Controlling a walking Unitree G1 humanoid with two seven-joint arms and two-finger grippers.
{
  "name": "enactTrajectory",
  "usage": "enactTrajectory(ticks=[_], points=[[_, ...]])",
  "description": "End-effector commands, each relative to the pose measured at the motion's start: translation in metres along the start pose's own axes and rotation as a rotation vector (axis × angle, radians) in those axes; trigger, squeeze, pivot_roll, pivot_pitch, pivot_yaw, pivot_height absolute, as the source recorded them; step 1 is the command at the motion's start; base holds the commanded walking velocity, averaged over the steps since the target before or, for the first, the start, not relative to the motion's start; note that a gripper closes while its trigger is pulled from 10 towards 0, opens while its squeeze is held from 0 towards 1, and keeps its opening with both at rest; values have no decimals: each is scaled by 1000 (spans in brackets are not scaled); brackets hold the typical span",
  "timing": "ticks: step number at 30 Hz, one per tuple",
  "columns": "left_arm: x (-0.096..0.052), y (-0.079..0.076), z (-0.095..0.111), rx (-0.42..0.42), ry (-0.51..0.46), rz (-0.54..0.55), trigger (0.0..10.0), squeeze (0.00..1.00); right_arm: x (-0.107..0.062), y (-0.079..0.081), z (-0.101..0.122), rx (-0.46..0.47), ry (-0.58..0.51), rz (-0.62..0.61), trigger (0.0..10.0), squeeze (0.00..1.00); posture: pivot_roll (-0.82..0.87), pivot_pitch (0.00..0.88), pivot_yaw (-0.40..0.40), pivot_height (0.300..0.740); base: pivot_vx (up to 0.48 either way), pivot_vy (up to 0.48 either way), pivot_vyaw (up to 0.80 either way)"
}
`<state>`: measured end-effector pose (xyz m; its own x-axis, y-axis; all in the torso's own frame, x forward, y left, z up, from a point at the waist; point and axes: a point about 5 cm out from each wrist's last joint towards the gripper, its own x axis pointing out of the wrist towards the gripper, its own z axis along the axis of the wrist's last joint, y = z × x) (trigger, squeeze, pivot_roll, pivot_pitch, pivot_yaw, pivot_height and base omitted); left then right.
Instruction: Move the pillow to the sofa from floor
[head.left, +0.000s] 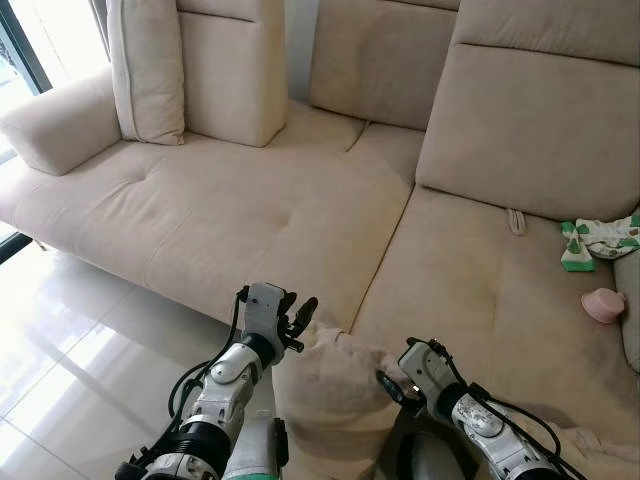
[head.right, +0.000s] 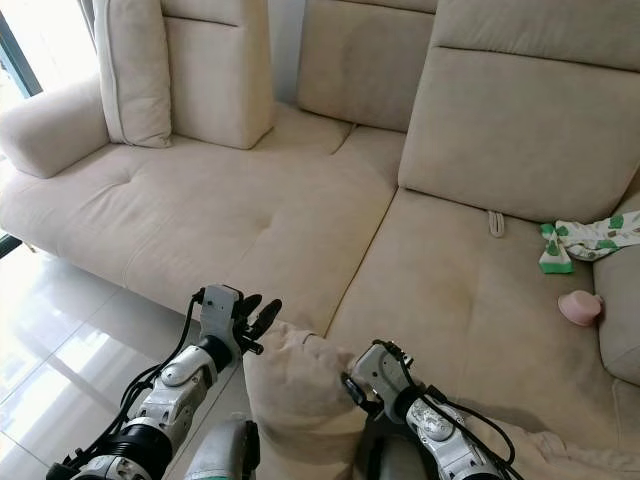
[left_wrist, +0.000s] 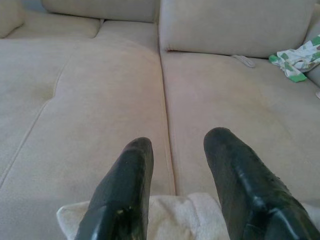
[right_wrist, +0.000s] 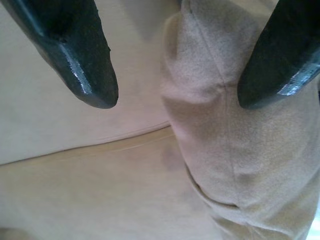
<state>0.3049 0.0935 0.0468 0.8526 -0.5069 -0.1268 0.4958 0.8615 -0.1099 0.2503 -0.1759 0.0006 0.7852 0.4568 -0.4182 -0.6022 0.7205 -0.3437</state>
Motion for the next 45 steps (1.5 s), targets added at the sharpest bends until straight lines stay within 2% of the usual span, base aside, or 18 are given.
enactTrajectory(ticks=[1, 3, 6, 11, 12, 13, 16, 17, 26, 32, 35, 37, 39, 40, 42, 43, 44, 45], points=[[-2, -1, -1, 29, 5, -6, 10000, 0, -1, 12, -8, 56, 23, 63, 10000, 0, 61, 0, 46, 605, 0, 0, 0], [-2, -1, -1, 29, 5, -6, 10000, 0, -1, 12, -8, 56, 23, 63, 10000, 0, 61, 0, 46, 605, 0, 0, 0], [-1, 0, 0, 38, 7, -4, 10000, 0, -1, 17, -18, 68, 84, 81, 10000, 0, 62, 0, 46, 605, 0, 0, 0], [0, 0, 1, 40, 3, -2, 10000, 0, 1, 13, -22, 65, 124, 40, 10000, 0, 67, 0, 45, 605, 0, 0, 0], [-1, 0, 1, 39, 2, -2, 10000, 0, 0, 12, -24, 63, 139, 34, 5529, 0, 68, 0, 43, 605, 0, 0, 0], [-1, 0, 1, 37, 1, -1, 10000, 0, 0, 12, -25, 58, 155, 30, 3294, 0, 68, 0, 42, 605, 0, 0, 0], [-1, 0, 0, 34, 0, -1, 10000, 0, 0, 11, -27, 53, 170, 23, 3294, 0, 68, 0, 42, 605, 0, 0, 0], [-1, -1, 0, 33, -1, -1, 10000, 0, 0, 10, -27, 58, 170, 20, 0, 0, 69, 0, 42, 605, 0, 0, 0], [2, -4, 3, 26, -7, -10, 10000, 0, 2, 5, -22, 140, 136, 13, 0, 0, 56, 0, 47, 605, 0, 0, 0], [3, -4, 4, 27, -9, -14, 10000, 0, 0, 4, -22, 148, 131, 38, 0, 0, 53, 0, 50, 605, 0, 0, 0], [4, -2, 10, 62, -20, -26, 10000, 0, -6, -2, -15, 104, 83, 57, 0, 0, 46, 0, 52, 605, 0, 0, 0], [7, 3, 19, 136, -28, -63, 10000, 0, -11, -8, -4, 24, 26, 92, 0, 0, 43, 0, 52, 605, 0, 0, 0], [7, 3, 19, 136, -28, -63, 10000, 0, -11, -8, -4, 24, 26, 92, 0, 0, 43, 0, 52, 605, 0, 0, 0], [10, 10, 28, 231, 5, -136, 10000, 0, -16, -12, 10, -71, -27, 129, 0, 0, 38, 0, 53, 605, 0, 0, 0], [10, 10, 28, 231, 5, -136, 10000, 0, -16, -12, 10, -71, -27, 129, 0, 0, 38, 0, 53, 605, 0, 0, 0], [11, 14, 31, 272, 23, -166, 10000, 0, -18, -15, 17, -116, -51, 137, 0, 0, 33, 0, 54, 605, 0, 0, 0], [11, 14, 31, 272, 23, -166, 10000, 0, -18, -15, 17, -116, -51, 137, 0, 0, 33, 0, 54, 605, 0, 0, 0], [11, 19, 34, 310, 45, -193, 10000, 0, -19, -19, 26, -181, -72, 139, 0, 0, 27, 0, 54, 605, 0, 0, 0]])
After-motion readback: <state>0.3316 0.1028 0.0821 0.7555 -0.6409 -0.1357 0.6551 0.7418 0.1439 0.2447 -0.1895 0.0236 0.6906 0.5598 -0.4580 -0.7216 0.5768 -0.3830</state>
